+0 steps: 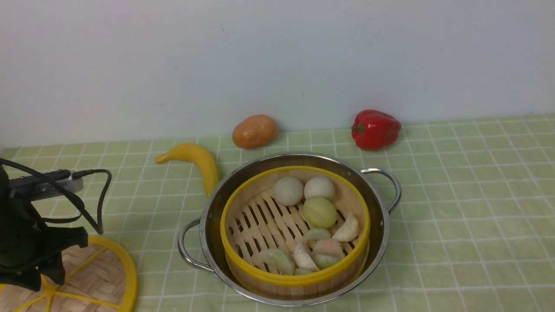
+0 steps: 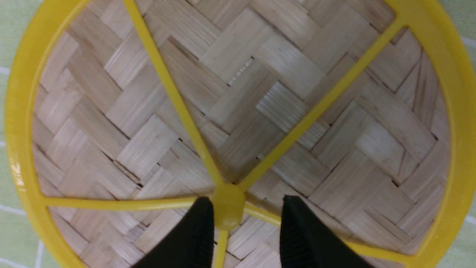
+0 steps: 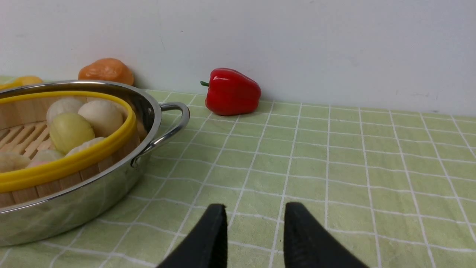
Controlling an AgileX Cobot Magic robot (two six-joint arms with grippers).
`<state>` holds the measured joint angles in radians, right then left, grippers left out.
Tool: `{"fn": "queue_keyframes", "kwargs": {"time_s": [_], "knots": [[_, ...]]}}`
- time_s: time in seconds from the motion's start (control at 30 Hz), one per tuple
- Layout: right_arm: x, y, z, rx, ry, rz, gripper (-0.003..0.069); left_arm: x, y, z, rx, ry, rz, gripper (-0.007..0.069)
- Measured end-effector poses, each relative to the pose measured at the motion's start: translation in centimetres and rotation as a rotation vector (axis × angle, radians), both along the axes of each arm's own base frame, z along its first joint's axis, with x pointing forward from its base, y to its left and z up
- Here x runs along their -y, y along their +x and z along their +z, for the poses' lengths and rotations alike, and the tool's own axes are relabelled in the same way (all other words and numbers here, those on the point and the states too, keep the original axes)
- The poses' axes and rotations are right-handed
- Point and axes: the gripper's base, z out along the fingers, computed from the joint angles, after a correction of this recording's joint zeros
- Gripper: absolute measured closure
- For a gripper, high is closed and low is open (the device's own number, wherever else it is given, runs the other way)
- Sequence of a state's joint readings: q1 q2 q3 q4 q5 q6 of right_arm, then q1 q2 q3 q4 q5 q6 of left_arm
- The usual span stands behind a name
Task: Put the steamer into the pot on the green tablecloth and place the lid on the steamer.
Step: 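Grasp the bamboo steamer lid lying on the table by its centre knob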
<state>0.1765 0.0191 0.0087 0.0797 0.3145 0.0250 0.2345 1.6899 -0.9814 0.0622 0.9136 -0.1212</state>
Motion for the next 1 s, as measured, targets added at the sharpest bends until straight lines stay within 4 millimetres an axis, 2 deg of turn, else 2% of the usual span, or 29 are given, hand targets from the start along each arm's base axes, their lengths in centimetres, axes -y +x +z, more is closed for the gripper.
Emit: {"fn": "queue_keyframes", "kwargs": {"time_s": [0.17, 0.37, 0.53, 0.73, 0.9, 1.0], "knots": [[0.0, 0.0, 0.0, 0.000, 0.000, 0.000, 0.0419, -0.1, 0.2, -1.3, -0.043, -0.011, 0.030, 0.0382], [0.0, 0.0, 0.0, 0.000, 0.000, 0.000, 0.0419, 0.0, 0.1, -1.6, -0.065, -0.015, 0.046, 0.0391], [0.0, 0.0, 0.0, 0.000, 0.000, 0.000, 0.0419, 0.0, -0.2, -1.5, -0.099, -0.017, 0.045, 0.0508], [0.0, 0.0, 0.0, 0.000, 0.000, 0.000, 0.0419, 0.0, -0.3, -1.4, -0.123, -0.022, 0.034, 0.0508], [0.0, 0.0, 0.0, 0.000, 0.000, 0.000, 0.0419, -0.2, 0.3, 0.5, -0.112, -0.009, 0.023, 0.0508], [0.0, 0.0, 0.0, 0.000, 0.000, 0.000, 0.0419, -0.5, 1.5, 4.6, 0.028, 0.026, 0.020, 0.0508]]}}
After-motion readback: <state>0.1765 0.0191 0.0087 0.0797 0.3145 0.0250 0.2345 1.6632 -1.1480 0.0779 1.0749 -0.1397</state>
